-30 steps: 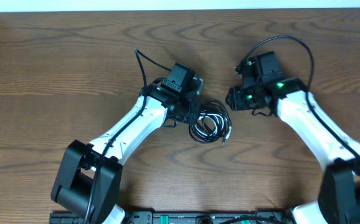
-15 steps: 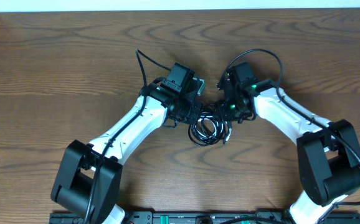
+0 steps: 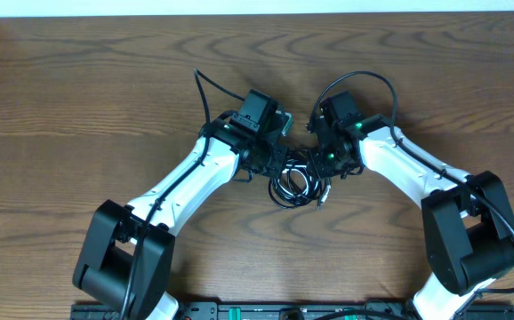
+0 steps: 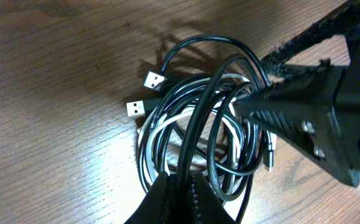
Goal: Untangle cables
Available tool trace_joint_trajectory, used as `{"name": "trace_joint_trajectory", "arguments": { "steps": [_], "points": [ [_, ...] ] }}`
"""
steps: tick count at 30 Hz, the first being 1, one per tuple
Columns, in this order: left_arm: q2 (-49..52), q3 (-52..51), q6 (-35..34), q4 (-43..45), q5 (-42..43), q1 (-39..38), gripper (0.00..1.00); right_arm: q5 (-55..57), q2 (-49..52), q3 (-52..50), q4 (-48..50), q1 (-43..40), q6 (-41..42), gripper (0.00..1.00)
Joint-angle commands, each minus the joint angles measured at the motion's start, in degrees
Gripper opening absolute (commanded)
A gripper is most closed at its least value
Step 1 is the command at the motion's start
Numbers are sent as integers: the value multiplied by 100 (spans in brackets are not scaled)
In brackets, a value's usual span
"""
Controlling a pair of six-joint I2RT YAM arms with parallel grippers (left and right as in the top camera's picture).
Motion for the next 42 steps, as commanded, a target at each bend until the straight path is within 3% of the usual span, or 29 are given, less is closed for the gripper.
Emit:
{"name": "trace_joint_trajectory", "arguments": {
  "steps": [1, 9, 42],
  "points": [
    [-42, 20, 52, 11, -83, 9, 7, 262, 17, -94, 48, 39, 203, 44],
    [-42, 20, 52, 11, -83, 9, 7, 262, 17, -111, 79, 103, 330, 41],
    [-42, 20, 55, 9, -83, 9, 7, 267, 17, -116, 52, 321, 326, 47]
  ]
}}
